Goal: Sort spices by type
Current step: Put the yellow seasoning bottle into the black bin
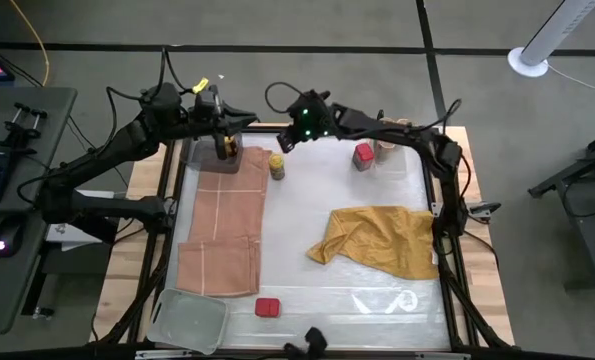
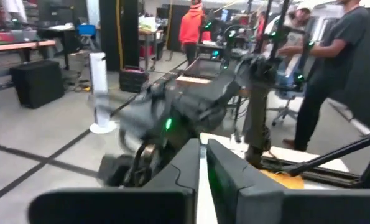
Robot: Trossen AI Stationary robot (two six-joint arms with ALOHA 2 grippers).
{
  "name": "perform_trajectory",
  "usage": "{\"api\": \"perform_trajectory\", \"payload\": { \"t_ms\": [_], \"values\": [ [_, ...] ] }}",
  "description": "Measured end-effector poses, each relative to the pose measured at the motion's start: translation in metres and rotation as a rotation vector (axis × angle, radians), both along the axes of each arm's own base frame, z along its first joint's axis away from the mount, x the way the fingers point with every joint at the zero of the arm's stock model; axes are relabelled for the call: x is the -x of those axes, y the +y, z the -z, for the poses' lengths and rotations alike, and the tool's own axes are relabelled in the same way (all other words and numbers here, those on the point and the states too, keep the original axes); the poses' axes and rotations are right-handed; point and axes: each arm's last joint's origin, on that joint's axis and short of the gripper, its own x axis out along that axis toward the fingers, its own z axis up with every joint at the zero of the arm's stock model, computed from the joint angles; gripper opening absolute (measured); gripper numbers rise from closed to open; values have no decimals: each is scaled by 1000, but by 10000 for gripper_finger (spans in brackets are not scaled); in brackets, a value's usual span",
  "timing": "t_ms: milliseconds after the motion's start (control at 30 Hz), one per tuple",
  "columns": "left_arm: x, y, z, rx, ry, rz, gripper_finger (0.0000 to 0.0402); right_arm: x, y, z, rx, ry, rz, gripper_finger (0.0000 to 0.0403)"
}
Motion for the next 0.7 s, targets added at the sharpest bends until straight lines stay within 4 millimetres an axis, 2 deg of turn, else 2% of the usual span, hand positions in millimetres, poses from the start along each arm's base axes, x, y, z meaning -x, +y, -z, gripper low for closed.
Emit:
{"api": "perform_trajectory", "payload": {
  "t_ms": [133,267,367,533,700],
  "values": [
    [1,1,7,-4,75,-22,72,26,-9,-19,48,78,18,0],
    [-6,4,19,41,153,-19,154,66,-12,-36,95,177,81,0],
    [-19,12,31,79,218,-16,218,99,-9,-48,95,191,125,0],
    [-54,32,51,155,475,12,295,155,10,-58,59,157,226,0],
    [-92,56,78,137,788,67,331,201,42,-49,-17,111,317,0]
  ]
}}
